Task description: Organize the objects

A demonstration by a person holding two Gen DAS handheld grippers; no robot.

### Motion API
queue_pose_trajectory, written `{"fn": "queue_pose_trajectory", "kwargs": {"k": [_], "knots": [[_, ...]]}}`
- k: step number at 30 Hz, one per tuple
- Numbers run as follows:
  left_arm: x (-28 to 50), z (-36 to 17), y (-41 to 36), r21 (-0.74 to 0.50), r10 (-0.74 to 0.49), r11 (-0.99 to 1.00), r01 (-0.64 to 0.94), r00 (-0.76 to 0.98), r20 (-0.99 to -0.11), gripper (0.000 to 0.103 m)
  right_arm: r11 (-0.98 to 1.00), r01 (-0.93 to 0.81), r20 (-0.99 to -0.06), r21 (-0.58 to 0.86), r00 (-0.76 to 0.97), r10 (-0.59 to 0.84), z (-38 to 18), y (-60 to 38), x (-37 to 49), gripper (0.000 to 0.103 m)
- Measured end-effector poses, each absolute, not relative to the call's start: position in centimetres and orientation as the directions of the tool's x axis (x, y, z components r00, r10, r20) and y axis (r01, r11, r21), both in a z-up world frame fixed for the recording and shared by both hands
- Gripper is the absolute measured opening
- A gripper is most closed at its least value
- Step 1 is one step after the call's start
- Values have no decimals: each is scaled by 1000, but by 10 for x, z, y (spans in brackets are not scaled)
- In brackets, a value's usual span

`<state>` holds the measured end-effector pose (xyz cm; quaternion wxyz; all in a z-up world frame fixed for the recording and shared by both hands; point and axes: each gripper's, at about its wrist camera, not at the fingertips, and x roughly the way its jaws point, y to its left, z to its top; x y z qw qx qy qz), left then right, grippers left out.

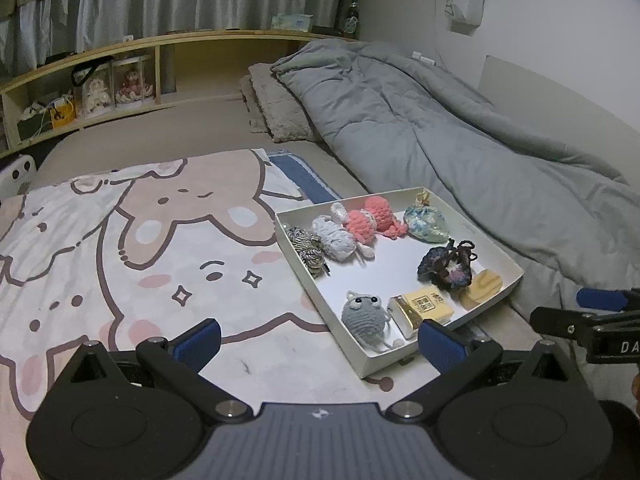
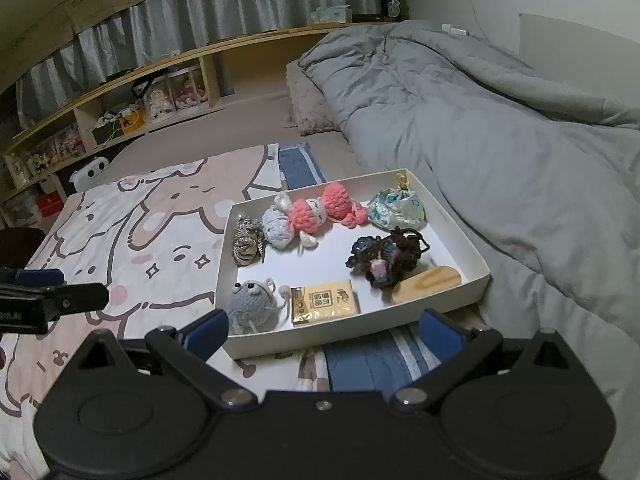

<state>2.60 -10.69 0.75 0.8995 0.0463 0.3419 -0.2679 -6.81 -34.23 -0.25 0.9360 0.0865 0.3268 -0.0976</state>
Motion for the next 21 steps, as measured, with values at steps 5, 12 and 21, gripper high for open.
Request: {"fn": "queue_pose_trajectory", "kwargs": {"k": [5, 12, 21], "knots": [[25, 5, -104, -91, -442, 856, 510, 628, -641, 103, 968, 238, -620, 84, 773, -136, -2, -339, -71, 103], [23, 2, -102, -78, -435, 858, 508, 635, -639, 103, 969, 239, -619, 64, 771, -150, -4, -334, -71, 103], [21, 2, -101, -66, -417, 867, 493, 648, -637, 103, 969, 240, -622, 62, 769, -150, -6, -333, -71, 103]]}}
